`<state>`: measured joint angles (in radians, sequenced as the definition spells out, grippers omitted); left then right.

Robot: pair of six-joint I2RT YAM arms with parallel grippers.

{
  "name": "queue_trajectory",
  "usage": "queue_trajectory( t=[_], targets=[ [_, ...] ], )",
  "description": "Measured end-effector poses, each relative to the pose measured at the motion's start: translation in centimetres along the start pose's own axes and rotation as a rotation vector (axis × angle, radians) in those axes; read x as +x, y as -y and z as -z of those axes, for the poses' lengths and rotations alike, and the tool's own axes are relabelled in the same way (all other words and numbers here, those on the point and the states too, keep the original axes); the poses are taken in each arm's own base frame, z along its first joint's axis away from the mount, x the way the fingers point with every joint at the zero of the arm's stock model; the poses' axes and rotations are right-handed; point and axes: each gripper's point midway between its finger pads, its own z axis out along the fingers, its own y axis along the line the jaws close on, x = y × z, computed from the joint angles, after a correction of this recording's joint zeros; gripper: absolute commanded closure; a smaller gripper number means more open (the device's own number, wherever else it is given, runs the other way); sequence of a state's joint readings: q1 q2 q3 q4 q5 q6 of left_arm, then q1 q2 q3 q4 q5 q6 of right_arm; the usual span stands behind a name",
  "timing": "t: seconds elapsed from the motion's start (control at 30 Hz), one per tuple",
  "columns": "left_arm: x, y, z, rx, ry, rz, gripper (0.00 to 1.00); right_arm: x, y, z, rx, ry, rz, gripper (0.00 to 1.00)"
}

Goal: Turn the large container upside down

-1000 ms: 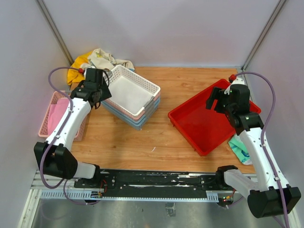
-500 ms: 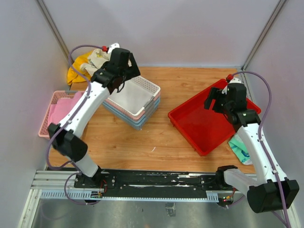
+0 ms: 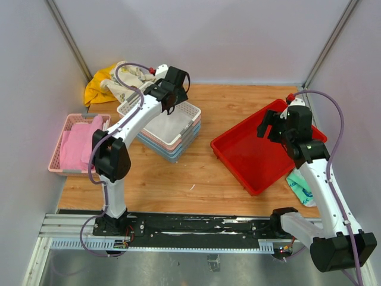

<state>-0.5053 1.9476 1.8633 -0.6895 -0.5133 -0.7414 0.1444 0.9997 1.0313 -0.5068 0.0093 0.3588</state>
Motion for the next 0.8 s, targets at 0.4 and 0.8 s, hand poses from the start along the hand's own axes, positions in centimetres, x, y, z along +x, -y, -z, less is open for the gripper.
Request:
queue_trajectory(
  t=[0.4, 0.8],
  targets=[
    [2.9, -4.8, 4.6, 0.073, -0.028, -0.092, 0.38, 0.3, 0.1, -0.2, 0.004, -0.015, 0.001, 0.20],
    [4.8, -9.0, 8.5, 0.079, -0.125, -0.298, 0.21, 1.1, -0.2, -1.2, -0.005, -0.056, -0.006, 0.20]
  ],
)
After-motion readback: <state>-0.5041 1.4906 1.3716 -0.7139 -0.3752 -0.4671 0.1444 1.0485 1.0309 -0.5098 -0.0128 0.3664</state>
